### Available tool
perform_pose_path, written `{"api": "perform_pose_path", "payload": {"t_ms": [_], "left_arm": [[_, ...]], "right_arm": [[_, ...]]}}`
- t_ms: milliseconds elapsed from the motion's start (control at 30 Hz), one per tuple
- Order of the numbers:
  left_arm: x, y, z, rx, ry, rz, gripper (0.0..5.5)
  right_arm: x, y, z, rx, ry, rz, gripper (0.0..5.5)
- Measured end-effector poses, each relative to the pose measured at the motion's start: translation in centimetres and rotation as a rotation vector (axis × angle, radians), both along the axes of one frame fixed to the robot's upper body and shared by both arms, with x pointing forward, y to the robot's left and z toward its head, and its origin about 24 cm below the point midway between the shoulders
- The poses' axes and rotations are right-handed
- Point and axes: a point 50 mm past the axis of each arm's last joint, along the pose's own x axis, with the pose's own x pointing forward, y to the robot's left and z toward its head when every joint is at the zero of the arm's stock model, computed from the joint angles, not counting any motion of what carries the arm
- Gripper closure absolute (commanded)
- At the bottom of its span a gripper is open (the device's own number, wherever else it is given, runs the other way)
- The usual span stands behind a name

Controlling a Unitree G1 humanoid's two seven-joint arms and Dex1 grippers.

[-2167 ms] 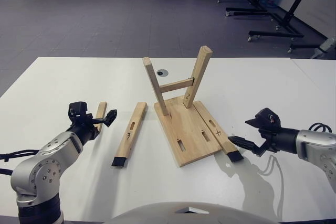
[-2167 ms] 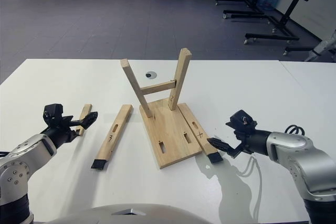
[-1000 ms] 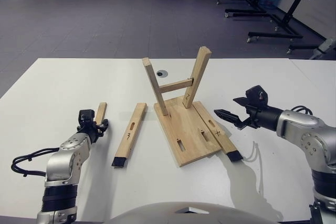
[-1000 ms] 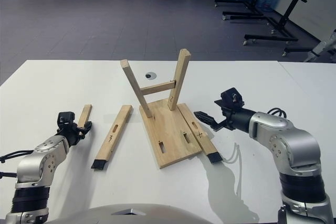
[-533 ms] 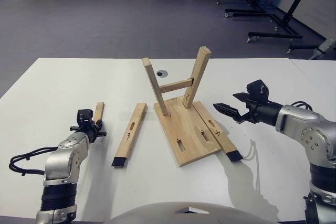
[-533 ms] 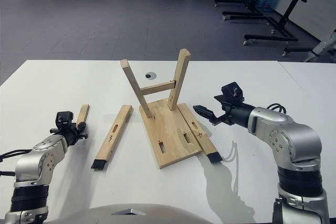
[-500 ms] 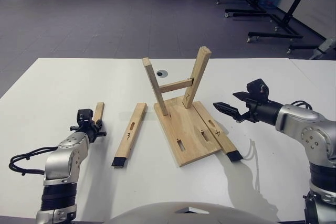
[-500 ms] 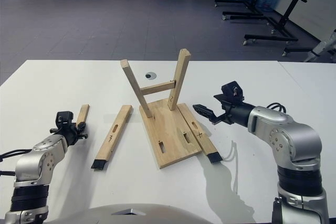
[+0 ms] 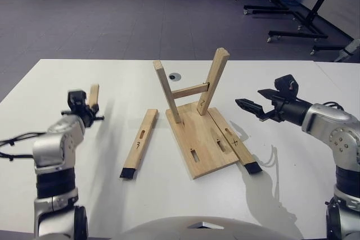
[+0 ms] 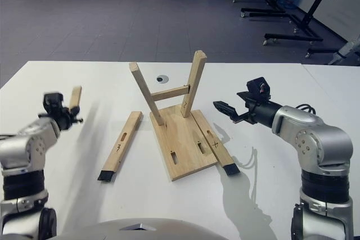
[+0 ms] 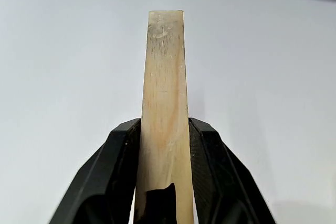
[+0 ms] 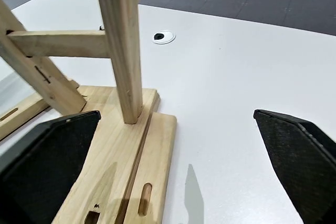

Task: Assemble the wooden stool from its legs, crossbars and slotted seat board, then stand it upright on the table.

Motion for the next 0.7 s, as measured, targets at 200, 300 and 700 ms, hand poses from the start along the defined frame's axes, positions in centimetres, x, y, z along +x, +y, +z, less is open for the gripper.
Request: {"api": "perform_pose_path", "payload": {"t_ms": [200,300,700], "left_arm": [[0.9,-2.2,11.6,-0.007,-0.445,-0.358,4.23],[0.6,-5.0,14.2,0.209,-0.560,-0.509,4.23],[1.3,-12.8,14.4,0.171,-0.778,-0.698,4.23]], "right_arm": [[1.7,-3.1,4.4,0.123,-0.118,-0.090,0.10],[2.7,-2.9,9.8,0.329,-0.254,-0.063,0.10],[5.9,11.0,12.6,0.898,-0.120,0.188,0.10]]}}
